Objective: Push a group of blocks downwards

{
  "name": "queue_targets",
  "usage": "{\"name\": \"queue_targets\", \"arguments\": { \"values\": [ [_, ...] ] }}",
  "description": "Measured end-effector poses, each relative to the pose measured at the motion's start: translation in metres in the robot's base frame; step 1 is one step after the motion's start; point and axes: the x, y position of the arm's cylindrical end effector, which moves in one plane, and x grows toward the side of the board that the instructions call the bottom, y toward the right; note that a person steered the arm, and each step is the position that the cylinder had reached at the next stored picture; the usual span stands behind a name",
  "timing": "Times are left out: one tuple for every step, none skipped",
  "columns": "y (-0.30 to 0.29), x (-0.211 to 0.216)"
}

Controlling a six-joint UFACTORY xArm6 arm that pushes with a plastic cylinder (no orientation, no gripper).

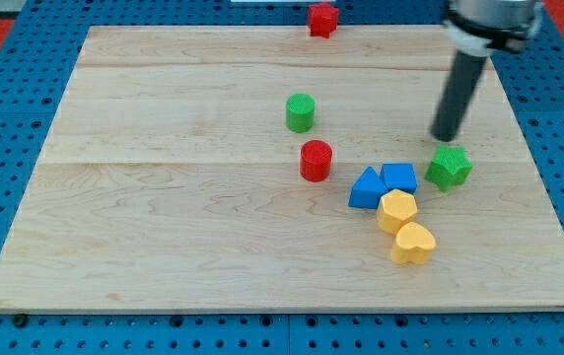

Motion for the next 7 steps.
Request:
{"name": "queue_targets", "arguments": {
  "values": [
    [-0.001,0.054],
    [-0.032,0.074],
    [-0.008,0.047],
    [-0.039,0.025],
    [-0.080,0.025],
    [-0.064,0.048],
    [-0.057,0.054]
  ]
}}
